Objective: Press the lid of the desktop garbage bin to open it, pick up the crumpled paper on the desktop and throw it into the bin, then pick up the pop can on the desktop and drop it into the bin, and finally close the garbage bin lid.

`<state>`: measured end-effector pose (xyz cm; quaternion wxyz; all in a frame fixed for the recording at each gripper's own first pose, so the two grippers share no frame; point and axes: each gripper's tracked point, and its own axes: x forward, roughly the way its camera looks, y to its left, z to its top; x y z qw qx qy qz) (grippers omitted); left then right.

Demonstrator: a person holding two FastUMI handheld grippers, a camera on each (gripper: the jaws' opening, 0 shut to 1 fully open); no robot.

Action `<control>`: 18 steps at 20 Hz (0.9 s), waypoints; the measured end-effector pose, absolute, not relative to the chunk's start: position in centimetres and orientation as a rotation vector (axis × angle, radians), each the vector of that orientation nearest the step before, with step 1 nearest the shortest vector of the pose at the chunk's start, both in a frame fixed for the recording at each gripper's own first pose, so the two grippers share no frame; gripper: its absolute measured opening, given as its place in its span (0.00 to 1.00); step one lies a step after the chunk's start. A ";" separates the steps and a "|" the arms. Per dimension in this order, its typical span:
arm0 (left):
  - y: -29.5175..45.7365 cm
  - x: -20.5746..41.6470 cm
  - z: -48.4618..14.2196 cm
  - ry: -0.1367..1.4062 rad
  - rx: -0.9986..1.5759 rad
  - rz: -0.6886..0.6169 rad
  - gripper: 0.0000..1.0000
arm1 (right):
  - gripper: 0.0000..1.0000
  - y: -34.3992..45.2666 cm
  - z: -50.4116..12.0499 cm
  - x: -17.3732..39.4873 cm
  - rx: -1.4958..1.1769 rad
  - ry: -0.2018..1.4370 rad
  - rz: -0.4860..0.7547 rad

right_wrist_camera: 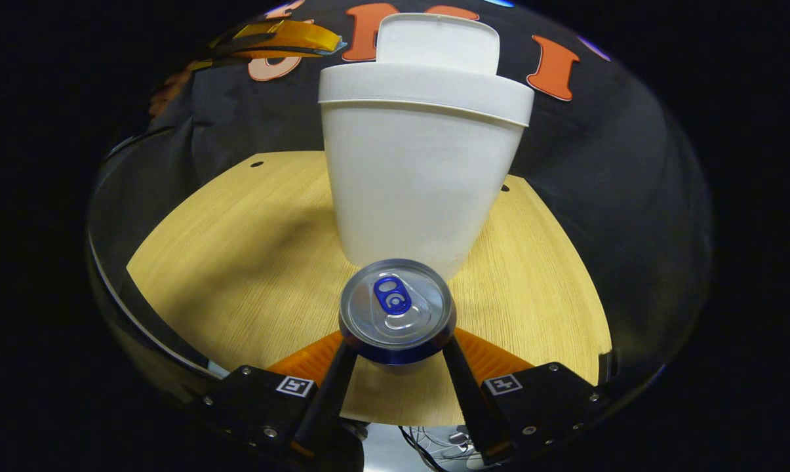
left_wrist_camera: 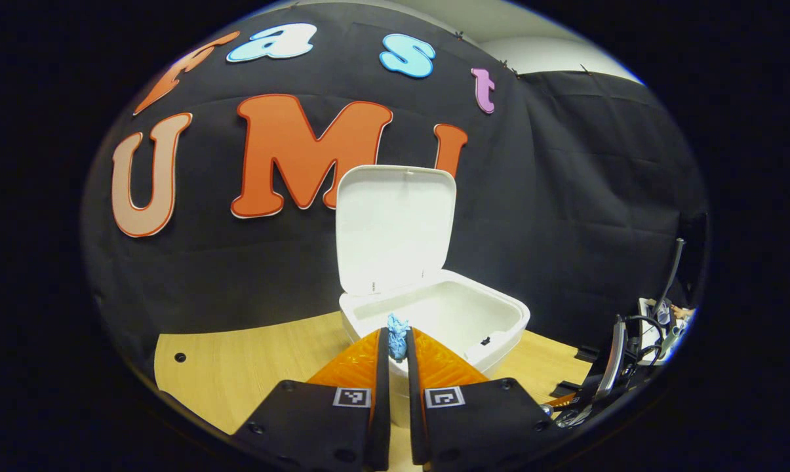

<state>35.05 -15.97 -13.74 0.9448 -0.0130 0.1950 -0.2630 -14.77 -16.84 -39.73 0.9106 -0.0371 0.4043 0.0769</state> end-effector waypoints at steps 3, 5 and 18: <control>-16.5 35.1 -14.9 0.420 -0.026 -0.546 0.18 | 0.79 -17.2 -38.7 -14.5 -0.060 0.818 0.137; -16.4 35.0 -15.3 0.431 -0.046 -0.551 0.19 | 0.79 -17.1 -37.3 -14.3 -0.058 0.793 0.125; -17.4 35.1 -16.4 0.418 0.001 -0.595 0.40 | 0.80 -17.8 -28.6 -10.8 -0.053 0.628 0.080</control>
